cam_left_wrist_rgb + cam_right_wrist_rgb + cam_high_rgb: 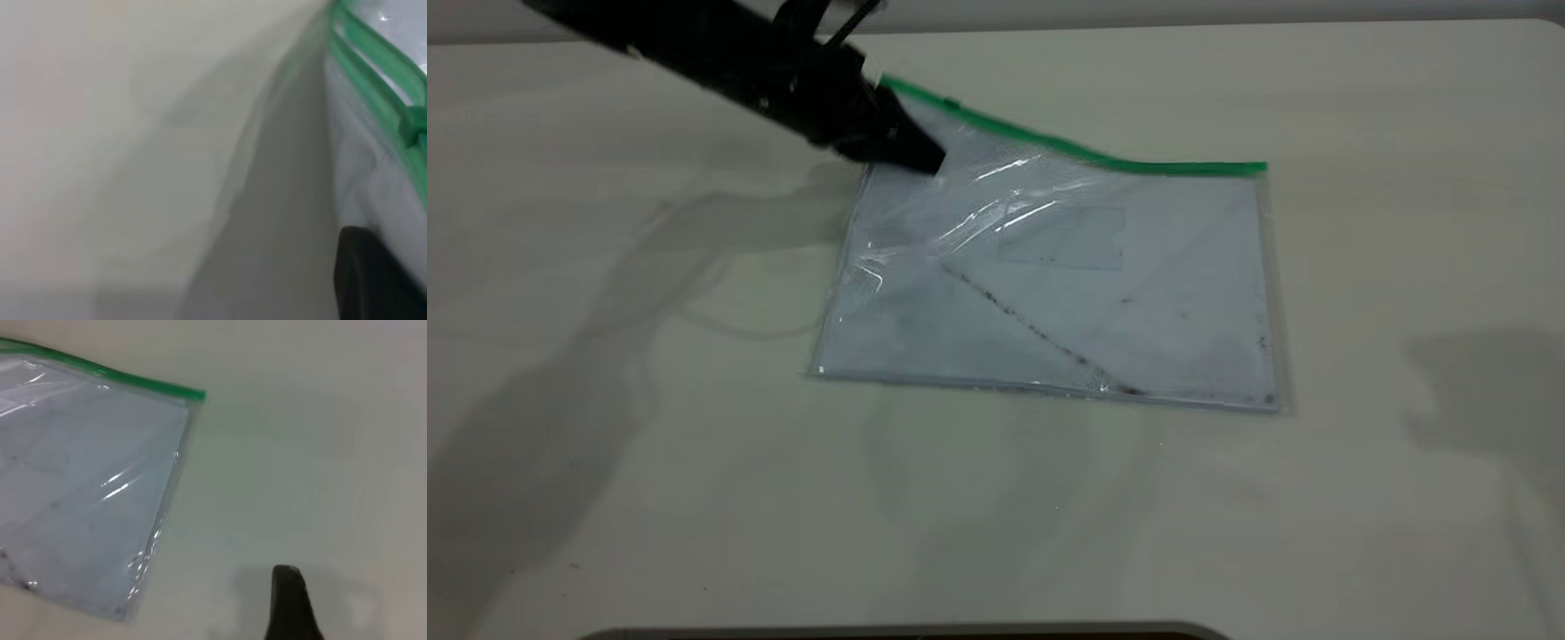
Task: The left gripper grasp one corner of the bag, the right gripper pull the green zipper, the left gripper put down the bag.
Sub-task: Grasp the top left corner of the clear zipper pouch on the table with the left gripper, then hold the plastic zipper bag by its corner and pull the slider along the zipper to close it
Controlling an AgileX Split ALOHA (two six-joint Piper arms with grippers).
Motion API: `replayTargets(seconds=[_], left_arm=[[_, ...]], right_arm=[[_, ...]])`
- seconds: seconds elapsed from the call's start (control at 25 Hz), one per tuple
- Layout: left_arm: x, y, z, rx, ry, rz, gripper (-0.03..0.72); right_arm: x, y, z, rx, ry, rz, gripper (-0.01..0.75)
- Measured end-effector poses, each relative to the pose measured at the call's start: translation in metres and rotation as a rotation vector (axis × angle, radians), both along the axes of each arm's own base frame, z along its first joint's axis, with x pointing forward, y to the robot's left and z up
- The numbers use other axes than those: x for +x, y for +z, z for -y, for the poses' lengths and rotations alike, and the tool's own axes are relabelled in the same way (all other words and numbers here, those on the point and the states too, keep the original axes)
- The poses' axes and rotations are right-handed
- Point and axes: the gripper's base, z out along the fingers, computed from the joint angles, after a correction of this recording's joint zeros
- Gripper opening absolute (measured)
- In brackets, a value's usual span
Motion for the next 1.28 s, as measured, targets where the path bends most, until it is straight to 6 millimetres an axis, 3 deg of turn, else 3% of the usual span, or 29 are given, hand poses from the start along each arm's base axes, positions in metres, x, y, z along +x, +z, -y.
replayTargets(seconds=[0.16,0.4,0.56,1.0,1.28], left_arm=[[0.008,0.04,0.01,-0.066,-0.325,0.21,0.053],[0.011,0.079,0.017,-0.125,-0.567,0.318,0.053],[0.006,0.079,0.026,-0.05,-0.674,0.351,0.053],[-0.015,0.073,0.083,0.031,-0.827,0.436,0.053],[-0.022,0.072,0.101,0.04,-0.87,0.492,0.053]], right_arm=[[0.011,0.002,-0.008,-0.042,0.078,0.007,0.539],[0.035,-0.002,-0.039,-0.101,0.245,0.002,0.539],[0.05,-0.013,-0.066,-0.132,0.362,-0.018,0.539],[0.073,-0.052,-0.143,-0.156,0.56,-0.035,0.539],[0.081,-0.076,-0.157,-0.164,0.577,-0.031,0.539]])
